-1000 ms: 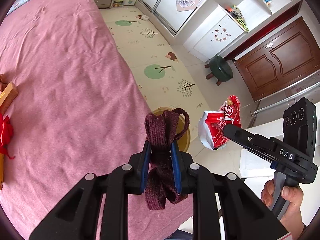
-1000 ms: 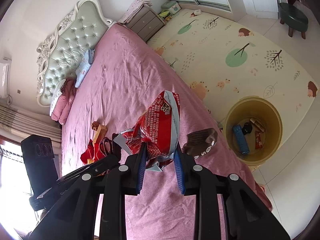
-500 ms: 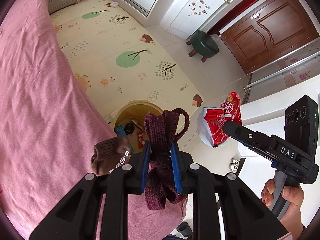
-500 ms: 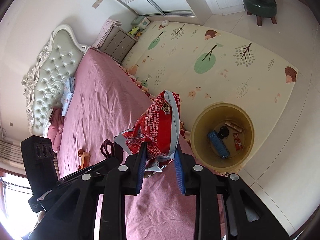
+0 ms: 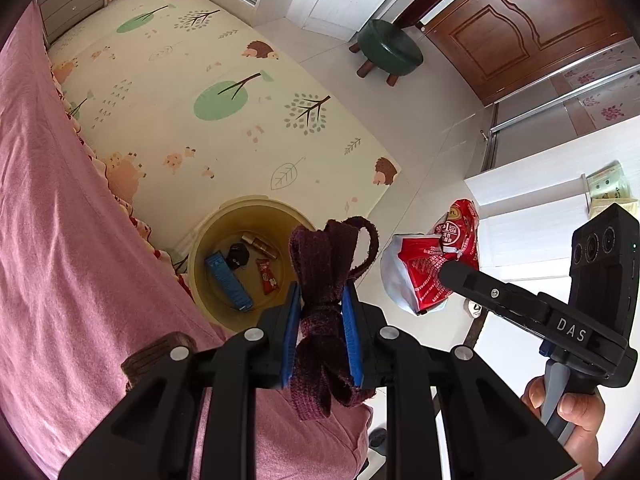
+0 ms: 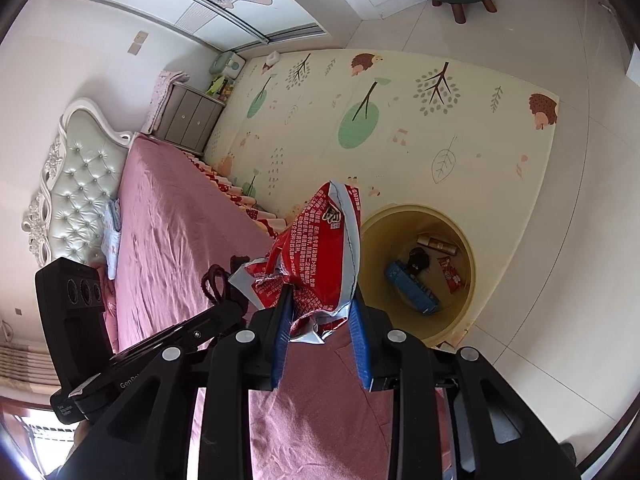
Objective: Collect trash
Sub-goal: 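Open the left gripper over the bin while the right gripper opens too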
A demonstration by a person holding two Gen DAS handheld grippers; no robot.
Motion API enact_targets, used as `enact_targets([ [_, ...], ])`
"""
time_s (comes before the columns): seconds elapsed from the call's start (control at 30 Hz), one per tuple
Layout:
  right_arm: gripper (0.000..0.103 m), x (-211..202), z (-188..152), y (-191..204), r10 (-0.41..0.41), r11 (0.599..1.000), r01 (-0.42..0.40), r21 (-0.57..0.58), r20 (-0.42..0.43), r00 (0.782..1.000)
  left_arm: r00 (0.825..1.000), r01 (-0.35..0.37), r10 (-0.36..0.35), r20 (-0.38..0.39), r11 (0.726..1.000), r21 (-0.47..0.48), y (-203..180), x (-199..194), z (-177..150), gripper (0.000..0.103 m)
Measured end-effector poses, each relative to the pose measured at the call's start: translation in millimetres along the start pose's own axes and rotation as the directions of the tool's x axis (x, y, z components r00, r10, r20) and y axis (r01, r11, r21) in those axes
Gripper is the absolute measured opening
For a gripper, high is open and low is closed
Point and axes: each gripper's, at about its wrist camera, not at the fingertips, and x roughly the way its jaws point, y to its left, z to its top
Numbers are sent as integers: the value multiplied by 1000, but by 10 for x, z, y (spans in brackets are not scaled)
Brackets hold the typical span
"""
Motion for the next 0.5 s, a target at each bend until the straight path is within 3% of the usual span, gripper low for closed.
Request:
enact_targets([
  [0.37, 31, 120, 119, -26, -5, 1000, 6, 29, -14, 1000, 1000, -4, 4, -27, 1000, 5, 69, 174, 268, 25],
  [0.4, 33, 127, 121, -39, -4, 999, 4, 35, -15, 1000, 1000, -3, 3, -31, 1000, -1, 87, 184, 275, 28],
  [0.47, 39, 134, 133, -58, -2, 999, 2, 49, -13, 1000, 999, -11, 10, -40, 1000, -19, 141, 211, 276, 72],
  [0.5, 46, 136, 138, -70, -5, 998, 6, 57, -11, 1000, 999, -17, 16, -34, 1000, -24, 163, 209, 271, 75],
])
